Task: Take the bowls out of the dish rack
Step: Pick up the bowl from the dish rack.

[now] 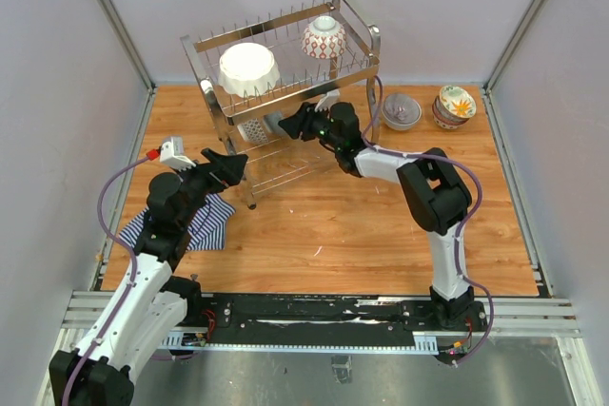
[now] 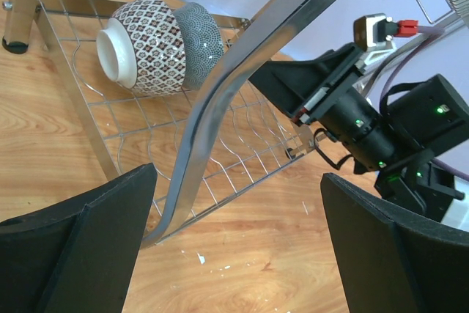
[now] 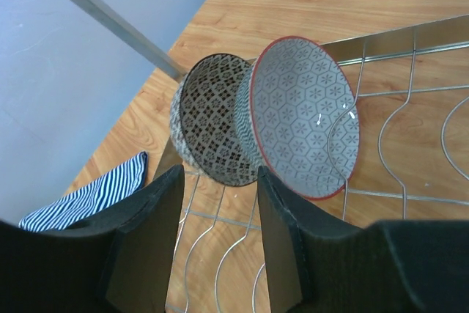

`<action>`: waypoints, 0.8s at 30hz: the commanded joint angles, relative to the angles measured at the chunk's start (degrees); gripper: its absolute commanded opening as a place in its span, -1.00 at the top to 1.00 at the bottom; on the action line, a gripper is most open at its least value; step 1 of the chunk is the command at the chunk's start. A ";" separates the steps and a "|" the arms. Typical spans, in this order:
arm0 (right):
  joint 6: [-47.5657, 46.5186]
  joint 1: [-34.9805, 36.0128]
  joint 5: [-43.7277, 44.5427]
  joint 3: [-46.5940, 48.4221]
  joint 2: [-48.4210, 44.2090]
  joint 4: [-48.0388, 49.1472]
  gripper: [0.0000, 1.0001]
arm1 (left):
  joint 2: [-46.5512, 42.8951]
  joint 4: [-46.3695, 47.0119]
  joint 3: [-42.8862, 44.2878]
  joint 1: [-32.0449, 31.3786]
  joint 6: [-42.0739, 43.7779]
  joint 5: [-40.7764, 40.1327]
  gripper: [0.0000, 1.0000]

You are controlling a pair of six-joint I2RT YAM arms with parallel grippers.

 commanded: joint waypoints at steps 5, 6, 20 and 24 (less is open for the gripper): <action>1.19 0.96 0.12 8.83 5.82 -2.01 0.08 | -0.73 2.10 0.60 -0.41 0.85 0.18 -0.99; 1.20 0.92 0.08 9.69 6.46 -2.19 0.08 | -0.73 2.16 0.56 -0.45 0.87 0.18 -0.99; 4.08 0.06 -1.68 16.69 12.90 -2.33 0.14 | 0.25 2.87 0.20 -0.45 1.30 0.07 -0.99; 5.32 -0.22 -2.36 17.30 13.85 -1.33 0.18 | 0.70 3.32 0.02 -0.45 1.29 0.02 -0.99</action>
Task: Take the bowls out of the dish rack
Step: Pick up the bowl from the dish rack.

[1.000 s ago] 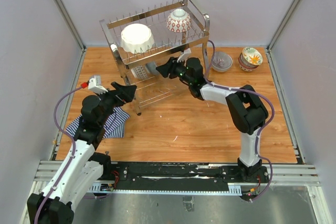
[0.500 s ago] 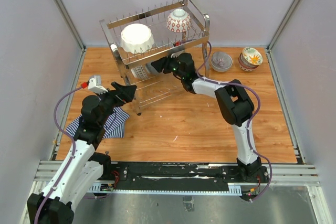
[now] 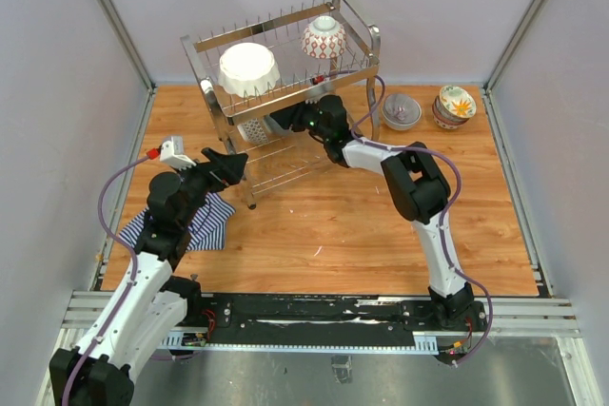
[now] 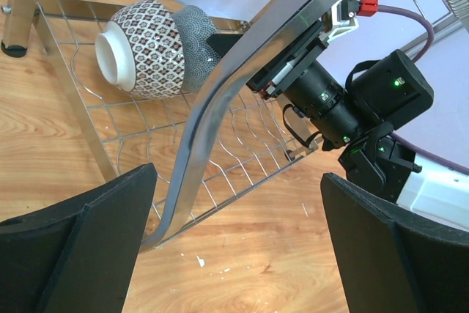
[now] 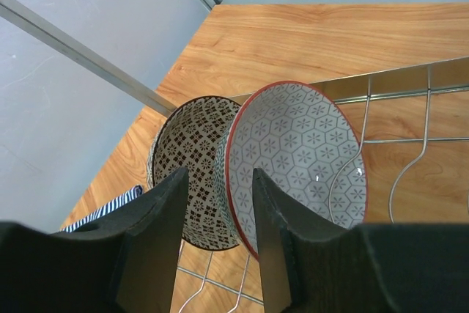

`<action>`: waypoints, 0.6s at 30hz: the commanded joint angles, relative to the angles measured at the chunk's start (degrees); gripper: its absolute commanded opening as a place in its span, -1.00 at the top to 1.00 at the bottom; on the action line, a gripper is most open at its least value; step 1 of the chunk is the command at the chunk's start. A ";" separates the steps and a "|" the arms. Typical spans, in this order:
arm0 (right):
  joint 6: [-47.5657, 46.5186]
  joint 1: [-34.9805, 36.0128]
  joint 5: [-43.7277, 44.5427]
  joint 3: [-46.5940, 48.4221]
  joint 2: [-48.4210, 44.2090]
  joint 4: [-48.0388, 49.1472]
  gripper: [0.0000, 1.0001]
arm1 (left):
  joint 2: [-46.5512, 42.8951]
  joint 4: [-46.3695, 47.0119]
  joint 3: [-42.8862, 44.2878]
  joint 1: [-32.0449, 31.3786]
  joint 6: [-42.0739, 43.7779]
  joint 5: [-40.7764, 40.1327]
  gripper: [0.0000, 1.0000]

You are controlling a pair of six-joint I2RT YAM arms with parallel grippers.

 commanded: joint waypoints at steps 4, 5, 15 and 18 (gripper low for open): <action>3.15 -0.49 -3.01 2.44 2.53 1.75 0.23 | 0.61 2.83 -0.06 -0.45 1.20 0.10 -0.99; 3.37 -0.56 -3.15 2.41 2.67 1.91 0.23 | 0.73 2.88 -0.07 -0.45 1.20 0.07 -0.99; 4.72 -0.75 -3.68 2.56 3.74 3.05 0.54 | 0.92 3.07 -0.15 -0.45 1.20 -0.01 -0.99; 5.00 -0.99 -3.90 2.27 3.77 4.04 0.76 | 1.01 3.07 -0.20 -0.45 1.20 0.06 -0.99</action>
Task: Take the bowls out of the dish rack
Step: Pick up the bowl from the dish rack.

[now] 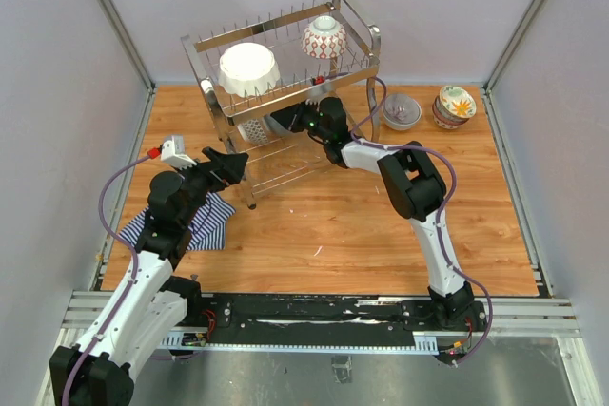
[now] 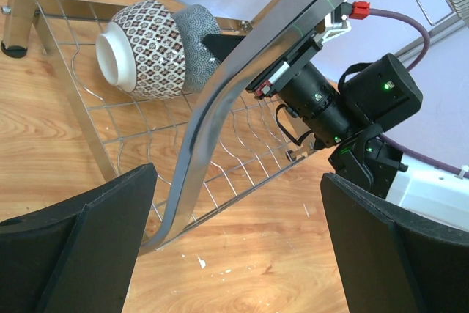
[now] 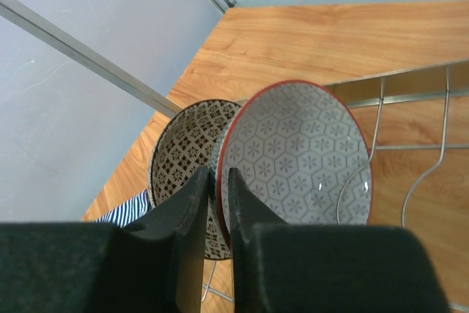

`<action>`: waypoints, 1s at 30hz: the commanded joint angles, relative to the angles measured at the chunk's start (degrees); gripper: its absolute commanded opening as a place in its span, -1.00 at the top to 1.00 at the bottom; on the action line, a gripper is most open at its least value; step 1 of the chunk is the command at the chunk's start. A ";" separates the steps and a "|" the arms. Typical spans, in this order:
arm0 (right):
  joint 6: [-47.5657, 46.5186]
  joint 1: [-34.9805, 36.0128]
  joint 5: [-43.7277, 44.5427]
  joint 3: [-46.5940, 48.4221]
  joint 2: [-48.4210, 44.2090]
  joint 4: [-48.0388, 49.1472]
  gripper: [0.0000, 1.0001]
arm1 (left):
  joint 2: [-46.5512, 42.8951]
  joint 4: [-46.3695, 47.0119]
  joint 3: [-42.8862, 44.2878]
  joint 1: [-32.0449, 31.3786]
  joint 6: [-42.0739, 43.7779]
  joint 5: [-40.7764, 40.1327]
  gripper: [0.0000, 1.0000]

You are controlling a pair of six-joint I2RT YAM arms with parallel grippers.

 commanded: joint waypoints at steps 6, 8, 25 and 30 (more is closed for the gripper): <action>3.11 -1.56 -3.04 0.96 1.49 5.09 0.89 | 0.24 1.96 0.08 -0.45 1.21 0.15 -0.99; 3.49 -1.89 -3.35 0.84 1.47 6.34 0.94 | 0.16 1.84 0.11 -0.43 1.26 0.12 -0.99; -0.97 -2.31 -4.29 -0.95 -4.74 11.57 0.99 | 0.53 1.68 0.44 -0.45 1.22 0.07 -0.99; -3.64 -2.08 -2.81 -2.71 -6.90 11.01 0.99 | 0.32 1.64 0.35 -0.43 1.05 0.10 -0.99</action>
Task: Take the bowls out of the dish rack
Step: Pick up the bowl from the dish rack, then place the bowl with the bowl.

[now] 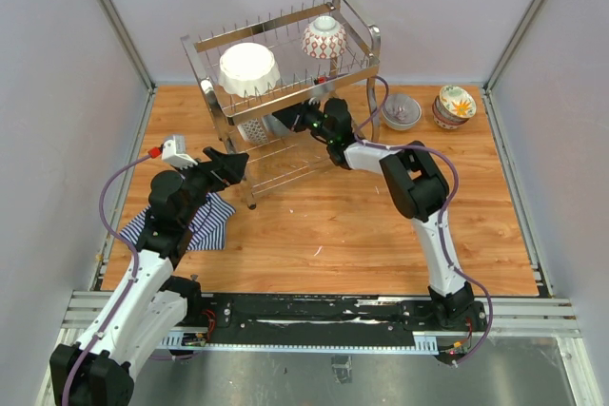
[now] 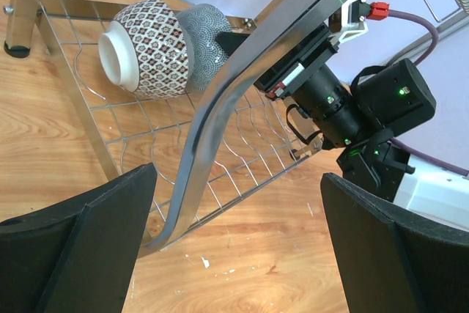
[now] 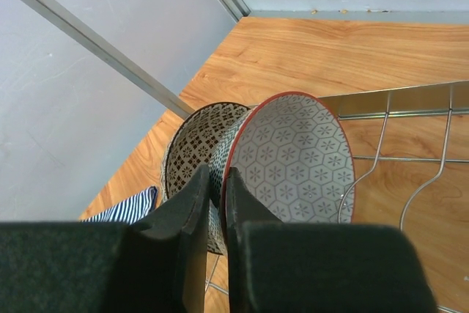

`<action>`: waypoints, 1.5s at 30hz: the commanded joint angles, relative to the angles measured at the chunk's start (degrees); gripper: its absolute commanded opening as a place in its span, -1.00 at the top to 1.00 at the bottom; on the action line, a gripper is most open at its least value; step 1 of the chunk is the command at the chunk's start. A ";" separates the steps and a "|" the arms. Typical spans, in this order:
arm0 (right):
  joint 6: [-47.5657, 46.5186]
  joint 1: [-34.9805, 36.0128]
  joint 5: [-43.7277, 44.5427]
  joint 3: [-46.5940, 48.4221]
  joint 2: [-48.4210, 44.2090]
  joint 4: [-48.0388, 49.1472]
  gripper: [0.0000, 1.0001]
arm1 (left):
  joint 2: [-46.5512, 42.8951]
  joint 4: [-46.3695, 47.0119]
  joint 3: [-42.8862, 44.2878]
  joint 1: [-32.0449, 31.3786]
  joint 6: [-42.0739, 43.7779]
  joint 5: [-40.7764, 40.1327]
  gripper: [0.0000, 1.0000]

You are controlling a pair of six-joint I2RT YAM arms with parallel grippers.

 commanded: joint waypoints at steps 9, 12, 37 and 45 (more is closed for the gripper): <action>-7.22 -0.06 0.68 -2.60 -9.08 2.68 0.99 | -0.68 1.20 0.22 -0.45 0.22 0.02 -0.99; -7.39 -0.01 0.79 -3.02 -9.49 2.87 0.99 | -0.80 1.15 0.13 -0.45 0.14 0.01 -0.99; -10.94 5.17 7.17 -29.40 -28.56 7.95 0.99 | -3.10 -3.57 1.81 -0.44 1.43 -1.99 -0.99; -14.75 6.64 11.94 -42.40 -42.48 5.99 0.98 | -3.80 -4.73 1.97 -0.45 1.88 -1.74 -0.99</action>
